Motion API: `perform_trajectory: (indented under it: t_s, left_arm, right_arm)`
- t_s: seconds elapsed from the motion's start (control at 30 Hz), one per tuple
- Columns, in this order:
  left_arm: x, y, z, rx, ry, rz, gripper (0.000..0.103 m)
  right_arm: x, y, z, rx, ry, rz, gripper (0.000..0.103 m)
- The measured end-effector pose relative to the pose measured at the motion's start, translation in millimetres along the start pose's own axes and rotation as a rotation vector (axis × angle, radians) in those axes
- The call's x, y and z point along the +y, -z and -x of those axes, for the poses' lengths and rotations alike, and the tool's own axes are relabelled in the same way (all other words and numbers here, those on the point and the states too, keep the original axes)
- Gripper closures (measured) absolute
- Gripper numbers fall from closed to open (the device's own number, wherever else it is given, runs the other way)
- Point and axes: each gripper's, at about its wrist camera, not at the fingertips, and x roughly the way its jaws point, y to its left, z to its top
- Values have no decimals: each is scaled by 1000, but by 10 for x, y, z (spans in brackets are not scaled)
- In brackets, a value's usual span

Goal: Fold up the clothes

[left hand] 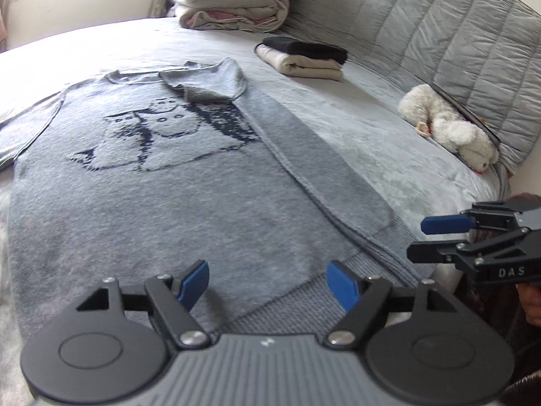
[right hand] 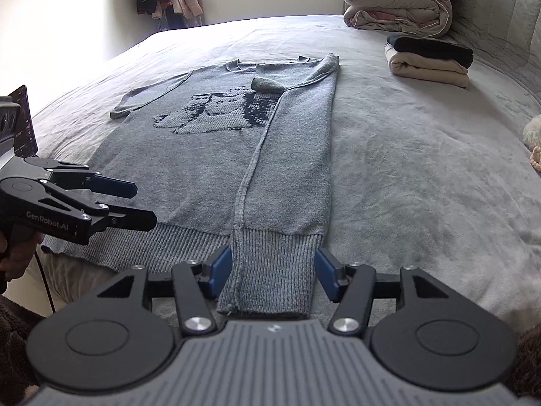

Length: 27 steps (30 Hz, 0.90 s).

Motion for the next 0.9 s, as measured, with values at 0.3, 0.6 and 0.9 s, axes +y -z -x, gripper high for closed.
perform_trajectory:
  t_s: [0.3,0.6,0.9]
  left_arm:
    - [563,-170,96,-66,-147,194,21]
    - [1143,-264,132,-122,-231,420,20]
    - [1561,-295,172,-209,-279,610,20]
  right_arm:
    - [-38,-229,-263,-12,-48,-114,43]
    - [56,-427,-528,-5,-105,-140,43]
    - [197,-638,-770,3,-139,-107,43]
